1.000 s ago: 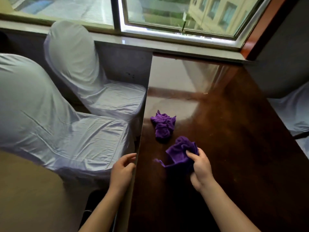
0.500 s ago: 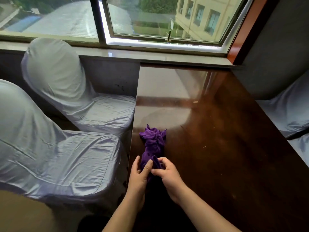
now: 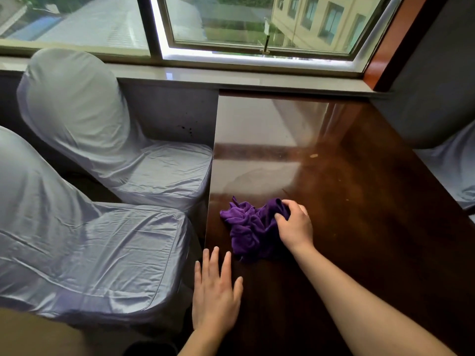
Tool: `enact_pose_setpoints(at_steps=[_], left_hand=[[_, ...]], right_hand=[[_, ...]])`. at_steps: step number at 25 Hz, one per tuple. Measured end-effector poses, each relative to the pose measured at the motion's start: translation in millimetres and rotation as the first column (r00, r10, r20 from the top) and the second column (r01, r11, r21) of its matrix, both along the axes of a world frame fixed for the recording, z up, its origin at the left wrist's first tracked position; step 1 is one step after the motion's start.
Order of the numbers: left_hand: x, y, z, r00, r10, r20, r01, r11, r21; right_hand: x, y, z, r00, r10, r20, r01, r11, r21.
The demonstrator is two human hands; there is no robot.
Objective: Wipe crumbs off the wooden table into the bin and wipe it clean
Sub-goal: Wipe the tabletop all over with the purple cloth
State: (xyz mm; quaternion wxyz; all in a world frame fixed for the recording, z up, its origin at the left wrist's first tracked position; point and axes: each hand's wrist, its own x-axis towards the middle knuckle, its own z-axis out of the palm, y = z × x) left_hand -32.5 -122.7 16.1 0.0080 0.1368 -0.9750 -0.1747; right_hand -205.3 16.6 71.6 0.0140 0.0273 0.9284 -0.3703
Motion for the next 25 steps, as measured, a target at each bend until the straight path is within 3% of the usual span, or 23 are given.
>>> enact_pose_setpoints(at_steps=[2, 5, 7, 10, 12, 14, 16, 18, 20, 23, 25], left_hand=[[-1.5, 1.8, -4.6, 1.0, -0.026, 0.003, 0.026, 0.999, -0.046], [-4.3, 1.5, -7.1, 1.0, -0.017, 0.012, 0.018, 0.998, -0.057], [-5.8, 1.7, -7.1, 1.0, -0.011, 0.02, 0.012, 0.999, -0.051], [-6.3, 0.5, -8.0, 1.0, -0.015, 0.017, 0.016, 0.999, -0.044], [-6.2, -0.5, -7.7, 1.0, -0.011, 0.009, 0.011, 0.999, -0.053], [-5.4, 0.1, -5.4, 1.0, -0.013, 0.018, 0.014, 0.998, -0.054], [-5.2, 0.6, -2.8, 1.0, -0.016, 0.016, 0.017, 0.999, -0.038], [-5.8, 2.5, -1.8, 0.999, 0.005, -0.038, -0.006, 1.0, -0.021], [-6.2, 5.7, -1.9, 0.998, 0.019, -0.065, -0.02, 1.0, -0.014], [-5.7, 10.8, -2.1, 0.999, 0.017, -0.046, -0.018, 1.0, -0.01], [-4.7, 11.2, -4.9, 0.999, 0.017, -0.036, -0.018, 0.999, -0.03]], right_hand=[[-10.7, -7.6, -4.7, 0.988, 0.138, 0.069, -0.151, 0.955, 0.256], [-1.6, -31.3, -9.6, 0.952, 0.289, -0.104, -0.179, 0.797, 0.577], [7.9, -55.8, -12.1, 0.895, 0.423, -0.139, -0.233, 0.711, 0.664], [12.5, -82.2, -11.1, 0.859, 0.506, 0.071, -0.407, 0.593, 0.695], [19.5, -89.5, -4.8, 0.791, 0.597, 0.133, -0.511, 0.527, 0.679], [30.8, -89.6, 4.3, 0.727, 0.684, 0.062, -0.57, 0.551, 0.609], [44.6, -78.2, 15.8, 0.754, 0.652, -0.08, -0.574, 0.714, 0.401], [63.2, -43.7, 29.2, 0.865, 0.461, -0.199, -0.459, 0.886, 0.06], [82.5, 8.1, 41.8, 0.947, 0.244, -0.208, -0.286, 0.937, -0.2], [111.5, 99.7, 45.5, 0.991, 0.059, -0.123, -0.095, 0.947, -0.308], [129.6, 151.7, 34.9, 1.0, 0.013, 0.006, -0.011, 0.969, -0.247]])
